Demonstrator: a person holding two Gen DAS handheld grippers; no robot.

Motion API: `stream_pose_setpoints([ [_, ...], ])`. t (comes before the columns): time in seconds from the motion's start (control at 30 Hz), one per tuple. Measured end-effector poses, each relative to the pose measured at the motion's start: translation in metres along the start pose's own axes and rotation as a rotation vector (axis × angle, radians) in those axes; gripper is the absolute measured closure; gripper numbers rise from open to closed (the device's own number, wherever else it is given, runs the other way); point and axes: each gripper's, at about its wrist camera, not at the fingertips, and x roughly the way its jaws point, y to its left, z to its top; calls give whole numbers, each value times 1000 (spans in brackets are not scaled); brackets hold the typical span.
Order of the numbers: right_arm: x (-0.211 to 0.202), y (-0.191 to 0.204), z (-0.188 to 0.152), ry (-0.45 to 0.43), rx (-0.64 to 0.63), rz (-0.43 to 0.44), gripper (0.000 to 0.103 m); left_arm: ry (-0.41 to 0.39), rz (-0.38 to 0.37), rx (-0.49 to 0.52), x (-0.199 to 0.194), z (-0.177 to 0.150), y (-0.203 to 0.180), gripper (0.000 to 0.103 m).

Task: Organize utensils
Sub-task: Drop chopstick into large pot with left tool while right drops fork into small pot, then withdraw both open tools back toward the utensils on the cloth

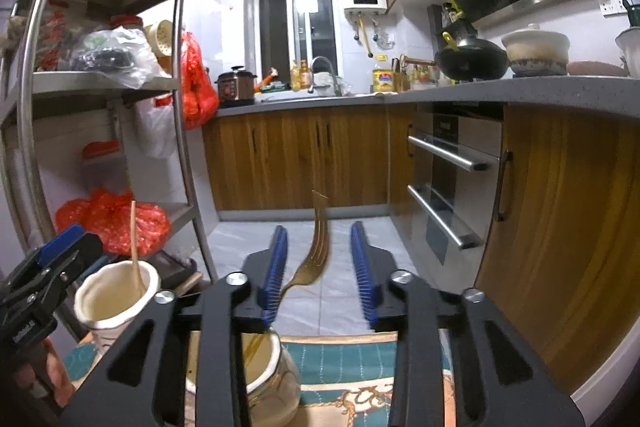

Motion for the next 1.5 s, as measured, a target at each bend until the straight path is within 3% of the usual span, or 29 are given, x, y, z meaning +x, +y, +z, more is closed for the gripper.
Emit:
stream_pose_setpoints([
  [0.03, -2, 0, 0, -2, 1, 8, 58, -2, 7, 3, -2, 1, -1, 20],
  [0.1, -9, 0, 2, -10, 10, 26, 34, -3, 18, 4, -5, 3, -2, 13],
  [0.2, -21, 1, 6, -36, 22, 71, 9, 0, 40, 7, -10, 6, -4, 6],
  [0.27, -31, 3, 8, -56, 18, 97, 5, 0, 49, 19, -16, 9, -7, 6],
  [0.6, -70, 14, 4, -37, -75, 127, 5, 25, 59, 28, -54, 24, -15, 6],
  [0.8, -84, -1, -3, 4, -53, 104, 5, 102, 33, 39, -71, 19, -24, 6],
  [0.93, -89, -22, -14, 43, -58, 37, 5, 184, -10, 49, -76, 6, -32, 6],
  [1.13, -86, -51, -35, 161, -17, -23, 5, 327, -37, 57, -75, -20, -44, 6],
  [1.27, -75, -57, -56, 288, -40, -47, 5, 417, -47, 63, -71, -37, -48, 6],
  [1.5, -75, -62, -89, 421, -62, -55, 5, 485, -18, 23, -74, -53, -39, 6],
])
